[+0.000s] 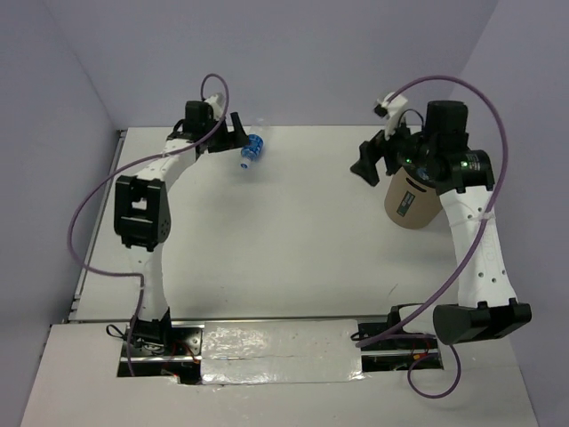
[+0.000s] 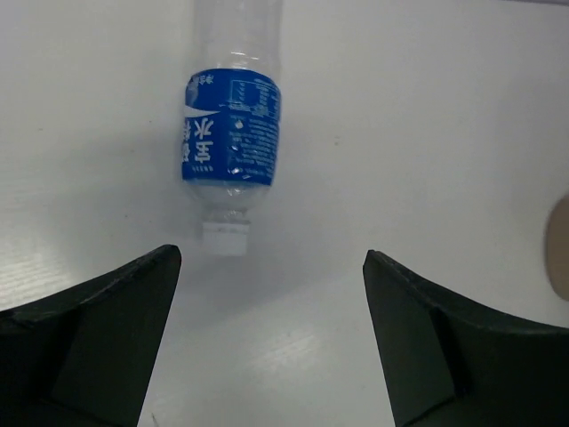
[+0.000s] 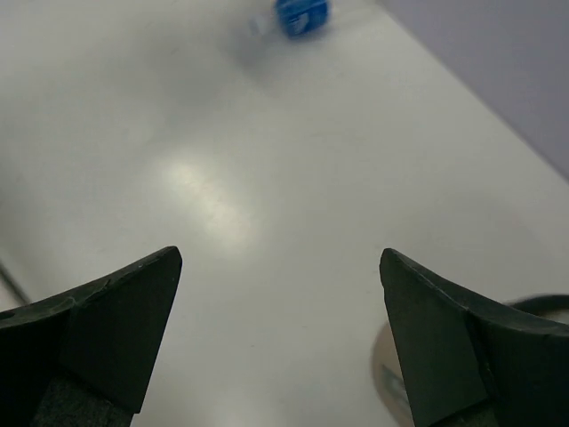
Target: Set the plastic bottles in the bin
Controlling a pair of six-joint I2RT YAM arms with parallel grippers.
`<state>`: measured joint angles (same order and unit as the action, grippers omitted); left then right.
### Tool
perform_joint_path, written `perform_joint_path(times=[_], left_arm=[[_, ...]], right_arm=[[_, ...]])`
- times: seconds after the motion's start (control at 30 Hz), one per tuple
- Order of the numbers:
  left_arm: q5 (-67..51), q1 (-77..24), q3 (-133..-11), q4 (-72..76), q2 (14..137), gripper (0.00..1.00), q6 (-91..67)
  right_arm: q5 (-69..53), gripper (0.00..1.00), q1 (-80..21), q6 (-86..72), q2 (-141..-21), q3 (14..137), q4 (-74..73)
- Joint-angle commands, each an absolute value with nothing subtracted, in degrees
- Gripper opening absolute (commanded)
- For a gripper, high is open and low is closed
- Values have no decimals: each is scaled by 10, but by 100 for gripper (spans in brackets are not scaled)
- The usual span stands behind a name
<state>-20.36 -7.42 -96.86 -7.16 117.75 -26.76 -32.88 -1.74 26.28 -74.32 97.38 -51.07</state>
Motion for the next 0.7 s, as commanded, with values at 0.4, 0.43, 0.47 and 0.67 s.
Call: perform_joint_path(times=[0.4,0.43,0.47,0.67], left_arm=[[11,-154,-1261,-170,1440,98,-146],[13,-156,-1262,-177,1449,97,-149],[15,-158,-1263,-184,1453,92,-149],[6,-160,-1231,-178,1427,48,-152]], right_arm=[[-439,100,-52,259,-708,860,-512],[-438,100,-51,257,-705,857,-507],[-437,100,-51,253,-707,853,-500],[-446,100,-52,217,-714,834,-477]])
